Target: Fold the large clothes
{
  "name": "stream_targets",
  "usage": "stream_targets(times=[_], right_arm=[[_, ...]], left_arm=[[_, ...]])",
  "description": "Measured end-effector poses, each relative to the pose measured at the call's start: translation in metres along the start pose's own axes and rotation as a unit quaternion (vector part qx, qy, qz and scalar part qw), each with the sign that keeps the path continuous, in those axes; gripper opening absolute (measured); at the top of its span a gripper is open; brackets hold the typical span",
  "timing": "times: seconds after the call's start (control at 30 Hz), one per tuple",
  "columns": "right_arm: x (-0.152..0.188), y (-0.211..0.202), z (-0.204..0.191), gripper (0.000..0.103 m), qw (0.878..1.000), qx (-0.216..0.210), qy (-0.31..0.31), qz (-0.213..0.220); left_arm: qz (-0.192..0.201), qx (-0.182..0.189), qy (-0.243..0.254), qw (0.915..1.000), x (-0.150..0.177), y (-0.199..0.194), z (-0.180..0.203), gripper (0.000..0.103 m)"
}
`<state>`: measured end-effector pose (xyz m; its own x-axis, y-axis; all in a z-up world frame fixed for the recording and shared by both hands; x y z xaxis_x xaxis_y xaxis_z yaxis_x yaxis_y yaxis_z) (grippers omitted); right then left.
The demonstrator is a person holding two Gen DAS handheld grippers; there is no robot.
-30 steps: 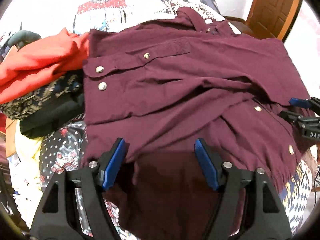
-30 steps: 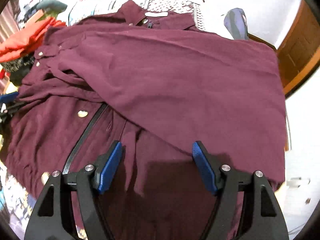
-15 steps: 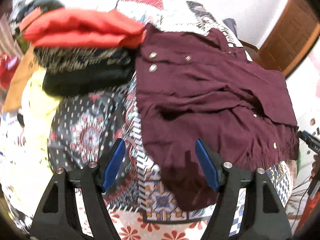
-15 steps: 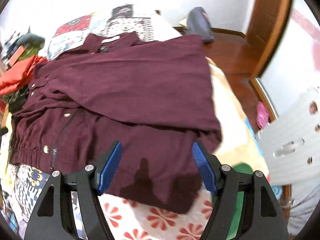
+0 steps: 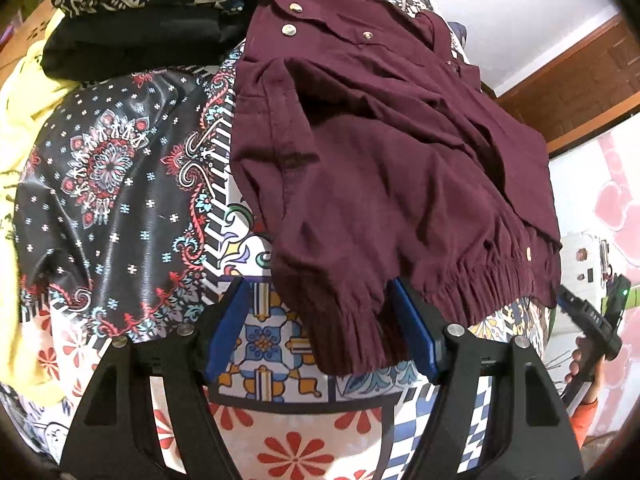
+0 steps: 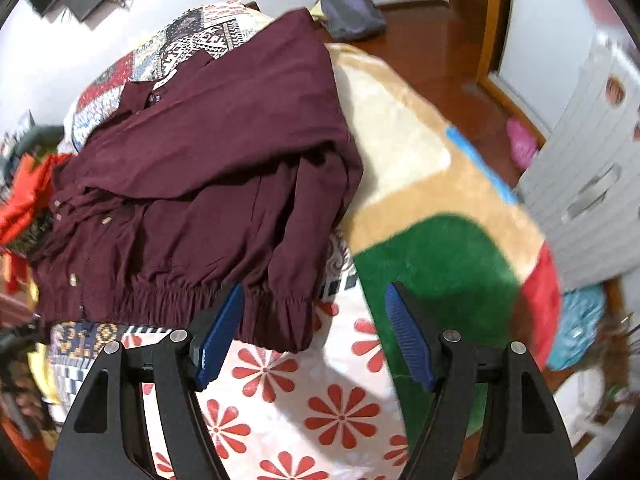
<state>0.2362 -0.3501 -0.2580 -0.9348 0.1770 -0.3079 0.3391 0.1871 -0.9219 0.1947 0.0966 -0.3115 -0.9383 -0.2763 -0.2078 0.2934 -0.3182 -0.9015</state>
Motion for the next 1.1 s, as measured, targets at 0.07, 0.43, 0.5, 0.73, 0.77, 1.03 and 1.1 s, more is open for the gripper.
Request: stream_targets(times=[0.07, 0.43, 0.5, 0.73, 0.77, 1.03, 1.1], right_arm=[[-0.002, 0.004, 0.0, 0.069, 1.0, -0.016, 0.011, -0.001], [-0.012, 0.025, -0.019, 0.03, 0.999, -0.035, -0.022, 0.012], [-0.013, 0.023, -0.018, 0.018, 0.999, -0.025, -0.028, 0.014], [-0.039, -0.01, -0.036, 0.012, 0.996, -0.051, -0.058, 0.049], [-0.046, -0.016, -0.04, 0.012, 0.995, -0.058, -0.061, 0.058], [-0.137, -0.055, -0.074, 0.011, 0.984, -0.083, -0.085, 0.131], [-0.161, -0.052, -0.082, 0.011, 0.983, -0.075, -0.088, 0.141]], left_arm=[[0.0, 0.007, -0.007, 1.0, -0.001, 0.002, 0.0, 0.069], [0.051, -0.036, 0.062, 0.9961, -0.015, -0.009, 0.03, 0.025], [0.061, -0.03, 0.065, 0.9956, -0.019, -0.015, 0.032, 0.022], [0.104, 0.02, 0.066, 0.9921, -0.053, -0.054, 0.045, 0.013], [0.111, 0.029, 0.065, 0.9912, -0.059, -0.06, 0.046, 0.012], [0.184, 0.031, 0.066, 0.9803, -0.151, -0.099, 0.064, 0.01], [0.196, 0.026, 0.058, 0.9786, -0.179, -0.101, 0.064, 0.01]])
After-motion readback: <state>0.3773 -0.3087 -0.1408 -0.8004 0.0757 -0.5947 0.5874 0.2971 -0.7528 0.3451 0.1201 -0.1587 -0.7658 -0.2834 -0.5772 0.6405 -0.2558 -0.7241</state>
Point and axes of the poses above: each gripper's, at about its wrist camera, not at the fingertips, and y roughly the way its jaws point, z to its right, x to its underside, the point moved 6 cm from there along y, roughly the way its jaws point, and after that the axes turned 3 degrees about -z, right-handed, at the moved point
